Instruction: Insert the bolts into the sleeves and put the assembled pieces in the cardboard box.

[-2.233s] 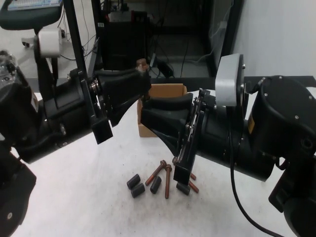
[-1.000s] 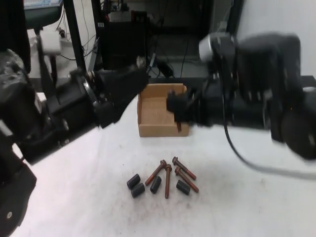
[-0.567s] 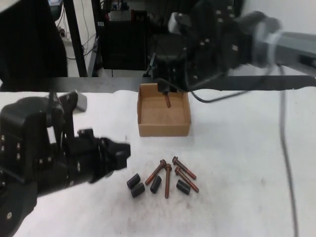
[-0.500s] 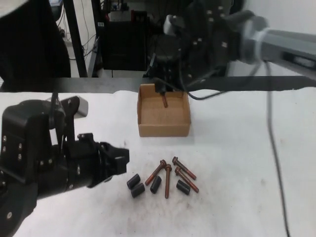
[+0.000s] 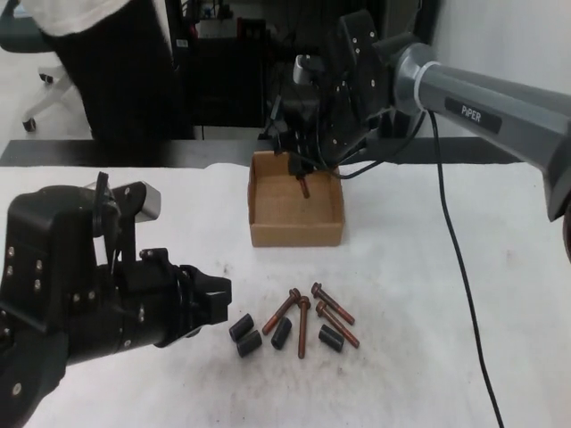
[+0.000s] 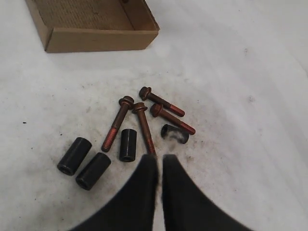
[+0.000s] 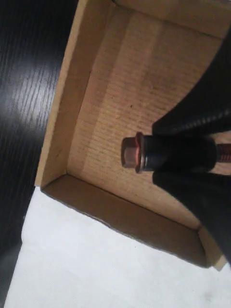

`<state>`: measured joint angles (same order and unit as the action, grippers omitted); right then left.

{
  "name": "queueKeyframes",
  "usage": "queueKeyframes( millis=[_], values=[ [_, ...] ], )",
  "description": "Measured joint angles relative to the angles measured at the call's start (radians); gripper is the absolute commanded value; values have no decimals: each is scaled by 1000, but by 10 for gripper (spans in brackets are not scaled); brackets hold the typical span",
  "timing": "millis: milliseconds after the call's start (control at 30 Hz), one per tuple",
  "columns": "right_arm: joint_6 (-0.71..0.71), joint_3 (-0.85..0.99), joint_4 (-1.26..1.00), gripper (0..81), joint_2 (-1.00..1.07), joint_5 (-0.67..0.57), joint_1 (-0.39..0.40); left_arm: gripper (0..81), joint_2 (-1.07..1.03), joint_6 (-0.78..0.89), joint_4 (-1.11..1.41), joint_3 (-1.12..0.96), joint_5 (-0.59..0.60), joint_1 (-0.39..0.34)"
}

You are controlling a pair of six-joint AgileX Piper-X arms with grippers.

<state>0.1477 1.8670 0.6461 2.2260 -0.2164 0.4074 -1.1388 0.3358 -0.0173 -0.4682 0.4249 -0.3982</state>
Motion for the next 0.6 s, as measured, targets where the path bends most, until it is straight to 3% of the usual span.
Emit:
queueKeyframes(
  millis=[67, 233, 333, 400, 433, 600],
  values=[
    [-7, 3, 0, 362, 0, 0, 1, 49, 0, 0, 1, 0, 0, 0],
    [-9, 4, -2, 339, 0, 9, 1, 49, 0, 0, -1, 0, 0, 0],
    [-9, 8, -2, 204, 0, 8, 1, 49, 0, 0, -2, 0, 0, 0],
    [1, 22, 6, 36, 0, 8, 1, 49, 0, 0, -2, 0, 0, 0],
    [3, 23, 6, 4, 0, 8, 1, 49, 0, -8, -2, 0, 3, 0],
    [18, 9, 134, 8, -116, 8, -4, 49, 0, -129, -3, 0, 80, 0]
  ],
)
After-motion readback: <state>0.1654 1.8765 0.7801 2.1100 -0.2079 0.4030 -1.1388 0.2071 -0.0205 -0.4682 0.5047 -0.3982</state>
